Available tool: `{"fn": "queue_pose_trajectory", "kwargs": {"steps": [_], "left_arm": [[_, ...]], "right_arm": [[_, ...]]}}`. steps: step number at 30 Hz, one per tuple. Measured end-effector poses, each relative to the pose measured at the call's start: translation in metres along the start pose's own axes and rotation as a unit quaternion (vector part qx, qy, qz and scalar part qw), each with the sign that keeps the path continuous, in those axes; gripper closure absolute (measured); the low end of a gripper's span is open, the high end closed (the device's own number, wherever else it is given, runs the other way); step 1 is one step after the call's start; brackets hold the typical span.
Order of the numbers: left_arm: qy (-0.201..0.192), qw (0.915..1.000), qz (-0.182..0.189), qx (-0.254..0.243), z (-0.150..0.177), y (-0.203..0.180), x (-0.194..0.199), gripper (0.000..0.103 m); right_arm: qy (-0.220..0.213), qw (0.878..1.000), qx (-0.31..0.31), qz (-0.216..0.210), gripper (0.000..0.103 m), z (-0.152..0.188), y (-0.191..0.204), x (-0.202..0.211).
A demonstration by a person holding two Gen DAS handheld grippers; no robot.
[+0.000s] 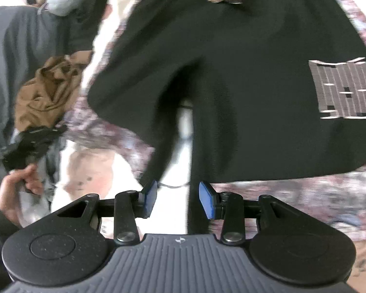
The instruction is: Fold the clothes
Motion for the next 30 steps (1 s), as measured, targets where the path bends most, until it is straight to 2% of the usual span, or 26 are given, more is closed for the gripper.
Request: {"fn": "queue_pose_trajectory", "kwargs": {"steps": [3,6,8,13,15,17,21,23,24,25,26,27,30], "left_arm": [[-0.009,0.9998,0.007,0.017,-0.007,0.006,0.004,0.094],[-0.017,0.9995,0.009,0.023,-0.015,0.009,0.004,0.08],[-0.015,0.9995,0.013,0.025,-0.02,0.011,0.002,0.072],[0.0,0.9998,0.017,0.015,-0.026,0.016,-0.013,0.061],[0.008,0.9998,0.018,0.011,-0.027,0.018,-0.021,0.061],[0.016,0.9997,0.017,0.008,-0.026,0.02,-0.028,0.061],[0.031,0.9992,0.024,-0.002,-0.019,0.019,-0.042,0.061],[0.034,0.9991,0.021,-0.015,-0.015,0.018,-0.044,0.061],[0.036,0.999,0.024,-0.015,-0.015,0.017,-0.043,0.061],[0.037,0.9988,0.027,-0.014,-0.014,0.017,-0.041,0.061],[0.038,0.9987,0.031,-0.014,-0.014,0.017,-0.04,0.061],[0.04,0.9986,0.034,-0.013,-0.014,0.017,-0.038,0.061],[0.035,0.9988,0.033,-0.012,-0.016,0.019,-0.034,0.062]], "right_arm": [[-0.002,1.0,-0.011,-0.025,0.057,0.001,0.015,-0.022],[-0.008,0.999,-0.03,-0.042,0.058,0.002,0.027,-0.046],[-0.021,0.997,-0.055,-0.045,0.058,0.003,0.029,-0.058],[-0.056,0.992,-0.107,-0.041,0.054,0.005,0.021,-0.076],[-0.059,0.99,-0.119,-0.044,0.051,0.008,0.018,-0.08],[-0.072,0.988,-0.128,-0.041,0.043,0.009,0.016,-0.081],[-0.084,0.983,-0.154,-0.059,0.042,0.011,0.017,-0.091],[-0.088,0.98,-0.165,-0.073,0.048,0.011,0.019,-0.097],[-0.088,0.978,-0.171,-0.086,0.055,0.013,0.02,-0.099],[-0.089,0.975,-0.176,-0.098,0.074,0.014,0.021,-0.1],[-0.092,0.973,-0.183,-0.103,0.085,0.015,0.021,-0.1],[-0.099,0.971,-0.19,-0.104,0.101,0.017,0.02,-0.097],[-0.121,0.964,-0.21,-0.107,0.102,0.021,0.019,-0.089]]}}
Point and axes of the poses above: each gripper's, at about its wrist camera, not at the fingertips, and x roughly against the way its jaws point, y to its left, z to its underside, the point moved 4 cm from there along -x, roughly the way its jaws point, and after that the axes turned 1 degree about y, right-handed, at the moved point
